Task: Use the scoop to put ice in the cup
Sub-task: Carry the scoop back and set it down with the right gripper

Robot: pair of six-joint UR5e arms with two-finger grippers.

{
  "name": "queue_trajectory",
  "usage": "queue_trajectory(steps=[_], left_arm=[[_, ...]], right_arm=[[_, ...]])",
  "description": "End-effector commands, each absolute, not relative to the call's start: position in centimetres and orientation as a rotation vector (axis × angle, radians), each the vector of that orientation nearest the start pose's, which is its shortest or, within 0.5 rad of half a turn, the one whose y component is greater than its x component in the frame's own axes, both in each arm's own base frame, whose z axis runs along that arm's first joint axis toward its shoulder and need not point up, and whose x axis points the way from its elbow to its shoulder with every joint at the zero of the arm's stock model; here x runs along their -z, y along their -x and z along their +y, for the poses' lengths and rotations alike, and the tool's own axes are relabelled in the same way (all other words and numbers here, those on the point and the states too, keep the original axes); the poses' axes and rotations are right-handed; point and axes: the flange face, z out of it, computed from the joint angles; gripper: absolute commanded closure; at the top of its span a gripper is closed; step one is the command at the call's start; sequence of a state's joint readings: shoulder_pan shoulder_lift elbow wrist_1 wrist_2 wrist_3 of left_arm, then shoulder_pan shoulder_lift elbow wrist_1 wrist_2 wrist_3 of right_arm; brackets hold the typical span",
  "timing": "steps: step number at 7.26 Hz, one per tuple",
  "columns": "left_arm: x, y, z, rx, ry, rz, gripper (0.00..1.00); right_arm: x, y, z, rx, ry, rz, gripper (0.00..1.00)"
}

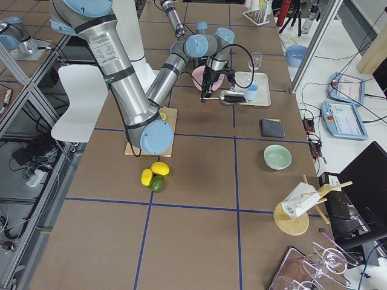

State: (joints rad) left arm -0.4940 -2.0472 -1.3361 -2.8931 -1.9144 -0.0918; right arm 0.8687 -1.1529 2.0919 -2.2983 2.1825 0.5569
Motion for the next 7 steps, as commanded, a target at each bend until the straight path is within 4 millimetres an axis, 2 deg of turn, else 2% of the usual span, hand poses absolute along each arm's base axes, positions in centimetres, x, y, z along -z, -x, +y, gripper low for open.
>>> queue_trajectory(steps=[1,3,4,5,7], left_arm=[[-34.7,-54.3,-40.6,-1.03,-1.208,1.142,0.0],[-34.7,-54.3,-40.6,-1.03,-1.208,1.142,0.0],[-34.8,-54.3,-40.6,-1.029,-1.208,1.14,0.0],[-34.7,-54.3,-40.6,-1.031,-1.209,1.141,0.0],[-34.8,-54.3,-40.5,-1.031,-1.206,1.14,0.0]], right_arm=[[-35.2,28.3,-41.2,0.157,0.193,-0.644,1.0],[-40.4,28.8,-38.3,0.139,0.181,-0.678,1.0],[-42.5,28.8,-37.2,0.124,0.185,-0.686,1.0],[-44.2,29.7,-36.3,0.111,0.217,-0.668,1.0],[-45.4,31.3,-34.9,0.123,0.247,-0.639,1.0]])
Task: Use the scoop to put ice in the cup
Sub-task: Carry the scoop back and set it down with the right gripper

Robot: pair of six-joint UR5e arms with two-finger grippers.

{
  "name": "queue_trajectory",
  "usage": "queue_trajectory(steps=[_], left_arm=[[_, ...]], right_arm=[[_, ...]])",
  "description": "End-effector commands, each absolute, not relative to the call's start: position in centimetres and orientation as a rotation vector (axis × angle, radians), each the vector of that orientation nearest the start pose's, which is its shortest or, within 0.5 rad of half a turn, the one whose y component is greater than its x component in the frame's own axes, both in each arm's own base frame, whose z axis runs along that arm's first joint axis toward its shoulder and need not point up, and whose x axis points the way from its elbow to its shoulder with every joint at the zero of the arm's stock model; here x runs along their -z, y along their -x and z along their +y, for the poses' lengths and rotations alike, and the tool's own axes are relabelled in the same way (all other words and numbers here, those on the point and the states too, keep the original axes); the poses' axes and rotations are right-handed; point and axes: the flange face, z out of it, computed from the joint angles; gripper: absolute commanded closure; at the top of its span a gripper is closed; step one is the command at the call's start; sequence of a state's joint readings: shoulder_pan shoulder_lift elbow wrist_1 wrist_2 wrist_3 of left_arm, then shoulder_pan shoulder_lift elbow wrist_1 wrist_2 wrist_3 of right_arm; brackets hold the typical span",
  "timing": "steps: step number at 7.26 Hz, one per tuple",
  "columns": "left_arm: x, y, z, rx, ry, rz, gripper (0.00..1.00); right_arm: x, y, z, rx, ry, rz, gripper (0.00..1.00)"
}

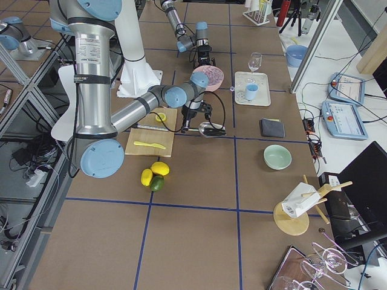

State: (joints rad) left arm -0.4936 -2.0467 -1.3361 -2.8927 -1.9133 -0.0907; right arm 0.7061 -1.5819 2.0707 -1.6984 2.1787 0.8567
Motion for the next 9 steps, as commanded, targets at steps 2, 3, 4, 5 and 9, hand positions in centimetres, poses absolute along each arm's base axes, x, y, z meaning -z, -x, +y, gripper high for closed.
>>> queue_trajectory(steps=[2,3,4,5,9], left_arm=[[-34.7,-54.4,-40.5,-1.031,-1.208,1.141,0.0],[-34.7,-54.4,-40.5,-1.031,-1.208,1.141,0.0],[-34.7,-54.4,-40.5,-1.031,-1.208,1.141,0.0],[-34.7,-54.4,-40.5,-1.031,-1.208,1.141,0.0],[-34.7,-54.5,-40.3,-1.034,-1.208,1.142,0.0]], right_arm=[[-46.2,31.9,-34.5,0.132,0.26,-0.623,1.0],[-46.8,32.5,-34.4,0.137,0.271,-0.613,1.0],[-46.8,32.9,-34.2,0.145,0.271,-0.609,1.0],[-46.8,33.9,-33.9,0.12,0.285,-0.599,1.0],[-47.1,34.7,-33.4,0.138,0.291,-0.593,1.0]])
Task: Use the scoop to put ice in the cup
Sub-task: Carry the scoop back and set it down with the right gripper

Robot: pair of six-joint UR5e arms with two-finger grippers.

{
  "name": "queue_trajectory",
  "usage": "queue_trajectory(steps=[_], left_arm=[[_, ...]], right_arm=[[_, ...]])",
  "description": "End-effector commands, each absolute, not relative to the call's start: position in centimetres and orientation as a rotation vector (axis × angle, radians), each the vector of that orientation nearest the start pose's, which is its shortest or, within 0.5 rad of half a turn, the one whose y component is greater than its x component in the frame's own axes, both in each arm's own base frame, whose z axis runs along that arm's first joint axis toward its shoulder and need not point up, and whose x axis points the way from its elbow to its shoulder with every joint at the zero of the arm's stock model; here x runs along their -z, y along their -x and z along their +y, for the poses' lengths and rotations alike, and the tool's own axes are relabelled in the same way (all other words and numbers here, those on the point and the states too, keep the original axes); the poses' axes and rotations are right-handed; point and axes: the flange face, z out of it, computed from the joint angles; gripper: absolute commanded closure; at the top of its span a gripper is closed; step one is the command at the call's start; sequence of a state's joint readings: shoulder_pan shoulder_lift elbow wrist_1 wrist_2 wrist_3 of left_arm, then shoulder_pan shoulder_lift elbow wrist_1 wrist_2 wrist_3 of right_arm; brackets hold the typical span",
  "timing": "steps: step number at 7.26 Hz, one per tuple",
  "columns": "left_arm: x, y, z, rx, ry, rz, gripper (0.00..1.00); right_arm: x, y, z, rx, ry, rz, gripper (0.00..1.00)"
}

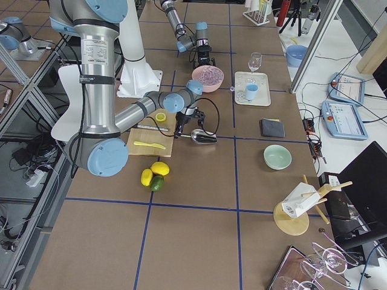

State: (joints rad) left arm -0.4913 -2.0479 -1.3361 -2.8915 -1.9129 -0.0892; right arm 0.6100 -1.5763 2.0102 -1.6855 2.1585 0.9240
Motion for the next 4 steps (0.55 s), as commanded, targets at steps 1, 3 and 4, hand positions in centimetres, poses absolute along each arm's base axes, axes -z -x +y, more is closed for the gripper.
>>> queue_trajectory(steps=[1,3,4], left_arm=[[-34.69,-54.36,-40.5,-1.032,-1.209,1.14,0.0],[-34.69,-54.48,-40.33,-1.034,-1.208,1.142,0.0],[-34.69,-54.36,-40.5,-1.032,-1.209,1.14,0.0]], right_arm=[[-46.91,35.01,-33.14,0.148,0.291,-0.594,1.0],[-46.69,35.17,-33.31,0.143,0.277,-0.589,0.37],[-46.43,35.2,-33.39,0.141,0.269,-0.59,0.0]])
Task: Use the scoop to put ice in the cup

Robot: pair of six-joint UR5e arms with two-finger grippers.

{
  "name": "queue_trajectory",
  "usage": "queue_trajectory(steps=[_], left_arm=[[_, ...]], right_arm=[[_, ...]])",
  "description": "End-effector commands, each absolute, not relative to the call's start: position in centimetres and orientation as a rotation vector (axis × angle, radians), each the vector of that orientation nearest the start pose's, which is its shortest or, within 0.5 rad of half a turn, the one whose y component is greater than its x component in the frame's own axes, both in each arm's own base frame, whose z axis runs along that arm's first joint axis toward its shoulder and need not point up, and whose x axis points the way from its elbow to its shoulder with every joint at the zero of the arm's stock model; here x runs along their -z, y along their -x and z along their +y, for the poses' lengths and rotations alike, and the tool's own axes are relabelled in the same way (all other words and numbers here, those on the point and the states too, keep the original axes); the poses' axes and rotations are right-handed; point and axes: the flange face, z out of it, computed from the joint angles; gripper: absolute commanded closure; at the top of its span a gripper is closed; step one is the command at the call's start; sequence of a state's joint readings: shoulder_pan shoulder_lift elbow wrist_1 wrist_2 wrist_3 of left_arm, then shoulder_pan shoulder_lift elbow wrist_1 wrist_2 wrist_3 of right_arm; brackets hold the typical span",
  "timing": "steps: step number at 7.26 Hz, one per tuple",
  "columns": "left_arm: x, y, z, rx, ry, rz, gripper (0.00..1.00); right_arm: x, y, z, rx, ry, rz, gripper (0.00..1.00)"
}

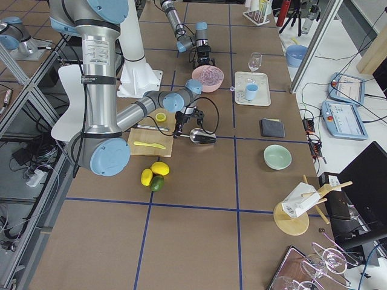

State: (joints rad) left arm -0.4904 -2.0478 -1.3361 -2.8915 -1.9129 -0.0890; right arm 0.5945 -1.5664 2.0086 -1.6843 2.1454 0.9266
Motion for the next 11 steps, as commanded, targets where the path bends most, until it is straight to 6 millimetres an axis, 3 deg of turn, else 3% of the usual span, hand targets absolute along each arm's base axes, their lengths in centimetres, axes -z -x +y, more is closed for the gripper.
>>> queue_trajectory(steps=[1,2,3,4,5,7,8,11], left_arm=[[-34.7,-54.4,-40.5,-1.032,-1.209,1.14,0.0],[-34.7,-54.4,-40.5,-1.031,-1.208,1.141,0.0],[-34.8,-54.3,-40.6,-1.029,-1.205,1.139,0.0],[-34.5,-54.1,-40.7,-1.024,-1.207,1.14,0.0],[-34.7,-53.8,-41.1,-1.021,-1.204,1.131,0.0],[-37.1,-50.8,-42.8,-1.02,-1.179,1.102,0.0],[-38.4,-48.0,-44.8,-1.043,-1.132,1.115,0.0],[-43.4,-38.1,-50.6,-0.976,-1.039,1.056,0.0]], right_arm=[[-44.9,35.8,-34.0,0.146,0.249,-0.613,0.0],[-43.6,35.1,-35.7,0.122,0.209,-0.632,0.0],[-40.8,33.6,-38.3,0.088,0.131,-0.667,0.0],[-39.5,31.6,-40.7,0.042,0.087,-0.689,0.0],[-39.1,28.4,-43.1,0.087,0.01,-0.697,0.0],[-41.0,20.4,-46.7,0.211,-0.108,-0.67,0.0],[-42.8,16.0,-47.3,0.269,-0.15,-0.646,0.0],[-50.3,3.3,-45.0,0.332,-0.168,-0.619,0.0]])
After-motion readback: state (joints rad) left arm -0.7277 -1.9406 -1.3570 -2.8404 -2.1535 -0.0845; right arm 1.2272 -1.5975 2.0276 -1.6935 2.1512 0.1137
